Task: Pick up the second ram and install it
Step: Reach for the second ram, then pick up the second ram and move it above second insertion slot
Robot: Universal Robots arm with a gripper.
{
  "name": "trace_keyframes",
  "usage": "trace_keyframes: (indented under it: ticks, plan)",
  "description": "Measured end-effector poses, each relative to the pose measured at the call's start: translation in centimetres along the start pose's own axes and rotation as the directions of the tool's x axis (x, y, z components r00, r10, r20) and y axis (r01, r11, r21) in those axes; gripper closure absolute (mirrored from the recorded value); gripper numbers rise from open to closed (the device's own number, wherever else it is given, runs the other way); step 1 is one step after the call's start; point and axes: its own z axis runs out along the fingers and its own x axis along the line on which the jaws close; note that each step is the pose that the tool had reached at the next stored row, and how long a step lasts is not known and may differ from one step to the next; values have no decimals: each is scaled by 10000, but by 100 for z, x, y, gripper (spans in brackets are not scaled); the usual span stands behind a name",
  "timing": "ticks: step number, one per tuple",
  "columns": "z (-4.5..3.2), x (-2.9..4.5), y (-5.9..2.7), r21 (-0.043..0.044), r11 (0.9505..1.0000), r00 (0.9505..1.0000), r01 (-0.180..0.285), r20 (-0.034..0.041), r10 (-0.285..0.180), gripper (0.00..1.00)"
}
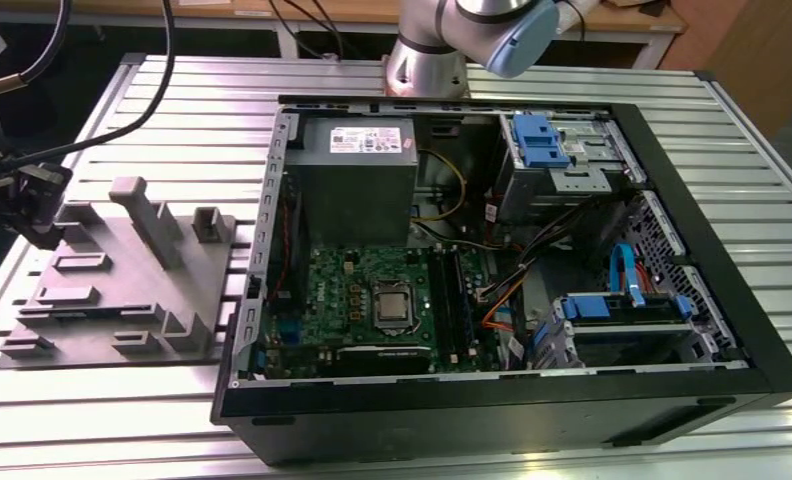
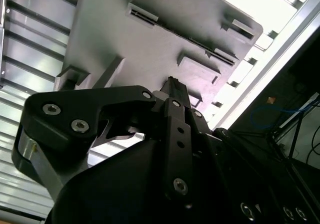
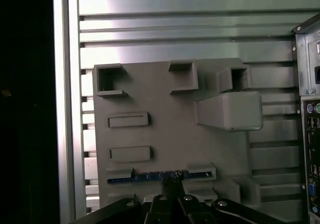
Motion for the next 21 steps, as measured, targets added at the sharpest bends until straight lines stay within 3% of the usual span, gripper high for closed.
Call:
trace_keyframes:
  ticks: [21]
  plan:
    - [42, 9, -10, -1, 10000, 10000, 16, -1, -16, 90]
